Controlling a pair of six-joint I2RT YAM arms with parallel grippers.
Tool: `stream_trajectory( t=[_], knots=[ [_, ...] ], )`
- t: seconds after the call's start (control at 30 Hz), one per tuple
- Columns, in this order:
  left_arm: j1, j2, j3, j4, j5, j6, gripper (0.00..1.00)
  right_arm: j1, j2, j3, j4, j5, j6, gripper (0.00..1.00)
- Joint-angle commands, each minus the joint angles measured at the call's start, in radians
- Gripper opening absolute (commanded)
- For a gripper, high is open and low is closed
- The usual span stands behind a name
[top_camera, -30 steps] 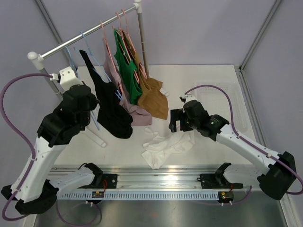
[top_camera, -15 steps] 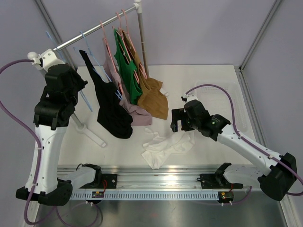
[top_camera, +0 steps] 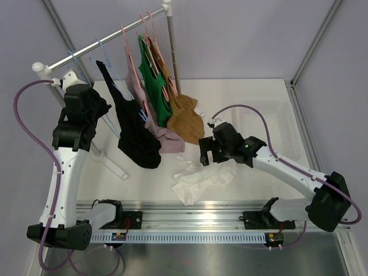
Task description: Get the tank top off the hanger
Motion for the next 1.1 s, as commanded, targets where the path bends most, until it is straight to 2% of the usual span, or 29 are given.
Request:
stream_trajectory(
  t=[0.0,0.07,0.1,0.13,0.27,0.33,0.37,0.4,0.57,0.63,0.7,0.73,0.8,0.83,0.93,1.07],
  knots=[
    [0.009,-0.015,-0.022,0.06,0.059,-0.019,0.02,0.056,0.052,0.019,0.028,0.003,-0.008,0.99],
    [0.01,-0.016,-0.01,0.054,0.06,-0.013,0.11,0.093,0.093,0.018,0.031,0.032,0.001,0.99],
    [0.01,-0.014,-0.005,0.041,0.063,-0.012,0.19,0.107,0.107,0.018,0.033,0.042,0.004,0.99],
    [0.01,-0.017,-0.002,0.037,0.068,-0.009,0.38,0.136,0.133,0.016,0.036,0.063,0.013,1.0],
    [0.01,-0.058,0.007,0.021,0.068,0.001,0.62,0.202,0.202,0.019,0.037,0.132,0.041,0.99],
    [0.01,-0.084,0.015,0.011,0.101,0.025,0.69,0.222,0.248,0.024,0.036,0.157,0.056,0.99],
    [0.01,-0.094,0.018,-0.005,0.111,0.031,0.94,0.24,0.265,0.024,0.039,0.164,0.058,0.99],
    [0.01,-0.106,0.027,-0.015,0.117,0.036,0.99,0.246,0.305,0.024,0.048,0.169,0.061,0.99],
    [0.01,-0.256,0.01,-0.092,0.138,0.065,0.99,0.251,0.412,0.015,0.083,0.221,0.082,0.99],
    [0.01,-0.313,0.0,-0.114,0.152,0.088,0.99,0.251,0.449,0.005,0.114,0.197,0.084,0.88],
    [0.01,-0.39,-0.003,-0.141,0.161,0.106,0.99,0.253,0.469,0.004,0.131,0.192,0.081,0.56],
    [0.01,-0.414,-0.01,-0.146,0.186,0.129,0.99,0.253,0.466,0.004,0.129,0.194,0.081,0.29],
    [0.01,-0.483,-0.017,-0.155,0.206,0.145,0.99,0.251,0.428,0.014,0.111,0.201,0.079,0.06],
    [0.01,-0.503,-0.026,-0.152,0.245,0.162,0.99,0.253,0.405,0.021,0.097,0.224,0.082,0.0],
    [0.01,-0.551,-0.023,-0.147,0.339,0.182,0.99,0.25,0.29,0.068,0.018,0.307,0.075,0.0],
    [0.01,-0.574,-0.022,-0.135,0.385,0.151,0.99,0.201,0.175,0.204,-0.181,0.439,0.046,0.0]
  ],
)
